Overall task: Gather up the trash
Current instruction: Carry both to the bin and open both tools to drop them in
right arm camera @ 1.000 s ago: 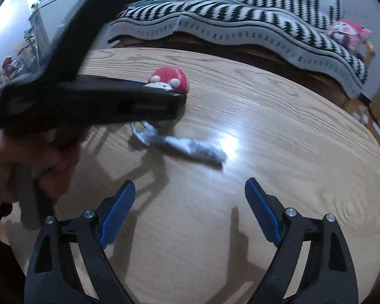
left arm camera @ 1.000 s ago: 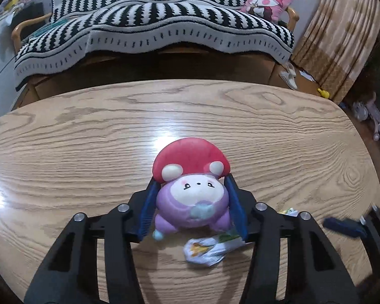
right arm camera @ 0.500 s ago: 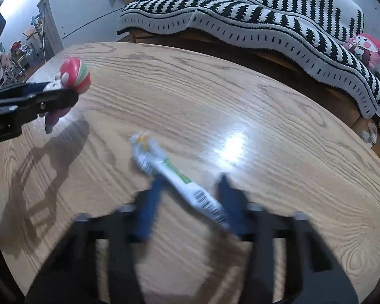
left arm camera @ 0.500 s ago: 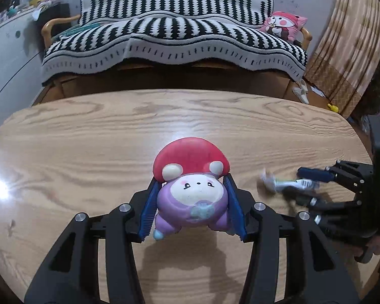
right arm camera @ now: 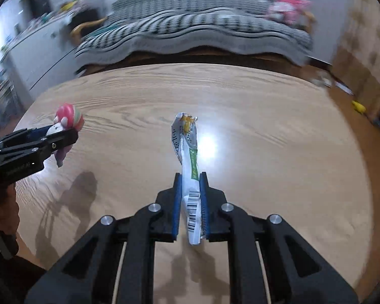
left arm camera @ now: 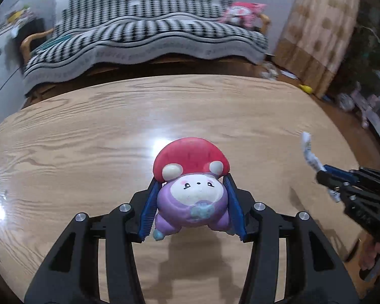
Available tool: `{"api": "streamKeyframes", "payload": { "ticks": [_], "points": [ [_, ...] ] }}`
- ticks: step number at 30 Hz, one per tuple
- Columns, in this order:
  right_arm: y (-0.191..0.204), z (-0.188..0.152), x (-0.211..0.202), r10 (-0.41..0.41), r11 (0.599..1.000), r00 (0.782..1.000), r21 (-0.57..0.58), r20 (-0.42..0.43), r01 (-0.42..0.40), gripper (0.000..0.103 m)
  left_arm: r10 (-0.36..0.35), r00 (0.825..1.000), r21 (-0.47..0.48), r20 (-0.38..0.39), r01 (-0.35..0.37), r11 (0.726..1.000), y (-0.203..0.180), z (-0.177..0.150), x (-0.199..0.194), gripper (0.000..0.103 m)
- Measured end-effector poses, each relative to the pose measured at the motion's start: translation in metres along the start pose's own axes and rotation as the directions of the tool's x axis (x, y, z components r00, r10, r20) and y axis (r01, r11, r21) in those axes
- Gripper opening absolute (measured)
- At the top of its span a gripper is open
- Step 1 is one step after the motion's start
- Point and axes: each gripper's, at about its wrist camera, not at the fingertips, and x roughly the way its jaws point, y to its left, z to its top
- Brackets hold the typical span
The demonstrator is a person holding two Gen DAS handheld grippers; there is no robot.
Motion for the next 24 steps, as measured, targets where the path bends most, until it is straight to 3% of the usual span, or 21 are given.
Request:
{"api": "streamKeyframes", "payload": {
  "ticks": [3, 7, 11, 13, 18, 24],
  "points": [
    [-0.056, -0.042, -0.046, -0.092, 0.990, 0.996, 0.107, 0.012, 0.090, 0.014, -0.070, 0.998, 0.066, -0.007, 0.070, 0.995, -0.058, -0.016, -0.008, 0.049],
    [-0.135, -0.104, -0.097, -0.201, 0.943, 0.980, 0.273, 0.008, 0.191, 0.014, -0.171, 0.985, 0.154, -0.015, 0.171, 0.973, -0.139, -0.036, -0.015, 0.049],
    [-0.215, -0.165, -0.132, -0.304, 0.857, 0.952, 0.424, -0.042, 0.293, 0.014, -0.272, 0.961, 0.257, -0.036, 0.272, 0.927, -0.227, -0.060, -0.017, 0.049],
    [-0.249, -0.197, -0.146, -0.342, 0.807, 0.937, 0.487, -0.075, 0.334, 0.014, -0.337, 0.940, 0.300, -0.061, 0.339, 0.892, -0.276, -0.073, -0.016, 0.049],
    [-0.307, -0.259, -0.160, -0.369, 0.708, 0.917, 0.594, -0.152, 0.383, 0.014, -0.439, 0.891, 0.373, -0.116, 0.449, 0.812, -0.361, -0.102, -0.013, 0.049],
    [-0.353, -0.311, -0.161, -0.341, 0.636, 0.912, 0.660, -0.227, 0.401, 0.014, -0.463, 0.871, 0.473, -0.165, 0.482, 0.737, -0.416, -0.135, -0.002, 0.049]
  ]
}}
